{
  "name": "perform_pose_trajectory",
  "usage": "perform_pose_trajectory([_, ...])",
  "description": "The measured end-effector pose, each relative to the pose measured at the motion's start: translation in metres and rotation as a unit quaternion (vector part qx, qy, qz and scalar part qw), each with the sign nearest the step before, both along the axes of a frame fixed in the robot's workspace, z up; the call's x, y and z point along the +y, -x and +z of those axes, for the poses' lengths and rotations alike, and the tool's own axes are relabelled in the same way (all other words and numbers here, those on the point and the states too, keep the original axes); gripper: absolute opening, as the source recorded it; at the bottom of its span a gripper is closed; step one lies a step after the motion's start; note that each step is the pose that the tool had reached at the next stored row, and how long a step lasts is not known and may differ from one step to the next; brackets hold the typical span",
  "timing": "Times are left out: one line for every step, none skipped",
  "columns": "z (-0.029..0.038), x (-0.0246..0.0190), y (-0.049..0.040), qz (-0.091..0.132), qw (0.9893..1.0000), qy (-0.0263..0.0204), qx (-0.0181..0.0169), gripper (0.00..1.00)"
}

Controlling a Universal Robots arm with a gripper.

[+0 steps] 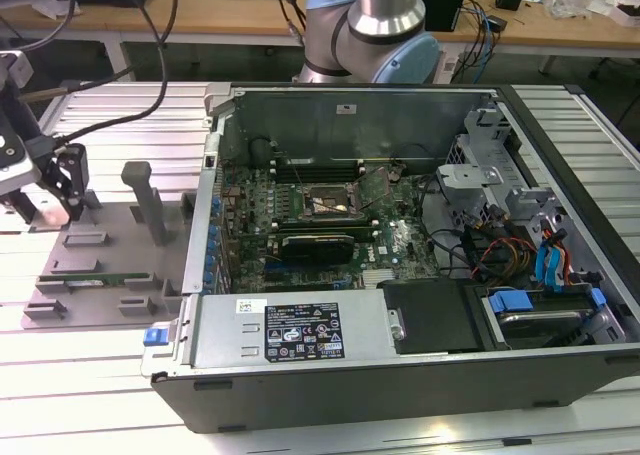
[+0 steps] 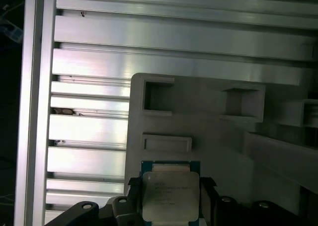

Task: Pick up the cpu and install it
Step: 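Pick up the cpu and move it towards the insertion slot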

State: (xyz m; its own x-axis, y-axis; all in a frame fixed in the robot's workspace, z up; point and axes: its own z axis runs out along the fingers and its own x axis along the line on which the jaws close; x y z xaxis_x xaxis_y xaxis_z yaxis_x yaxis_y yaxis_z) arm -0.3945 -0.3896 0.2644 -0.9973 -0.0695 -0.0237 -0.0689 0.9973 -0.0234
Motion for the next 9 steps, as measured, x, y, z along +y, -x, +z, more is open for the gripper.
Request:
perform_pose_trajectory([0.0016,0.0000,0.0000,0.000,1.0000,0.0000,0.0000,0.55])
perform_pose_trajectory([0.0033,0.0000,0.0000,0.000,1.0000,0.0000,0.0000,0.55])
perform_pose_trajectory([0.0060,0.0000,0.0000,0.000,1.0000,0.0000,0.0000,0.55])
perform_pose_trajectory([0.0078,0.0000,0.0000,0.000,1.0000,0.0000,0.0000,0.55])
perform_pose_trajectory([0.0091,0.0000,0.0000,0.000,1.0000,0.0000,0.0000,0.55])
perform_pose_trajectory([0.0101,0.0000,0.0000,0.000,1.0000,0.0000,0.0000,0.55])
perform_pose_trajectory([0.0113,0.0000,0.0000,0.000,1.0000,0.0000,0.0000,0.55])
perform_pose_trajectory([0.0137,0.0000,0.0000,0.000,1.0000,0.0000,0.0000,0.55])
perform_pose_trajectory([0.0164,0.0000,0.0000,0.000,1.0000,0.0000,0.0000,0.55])
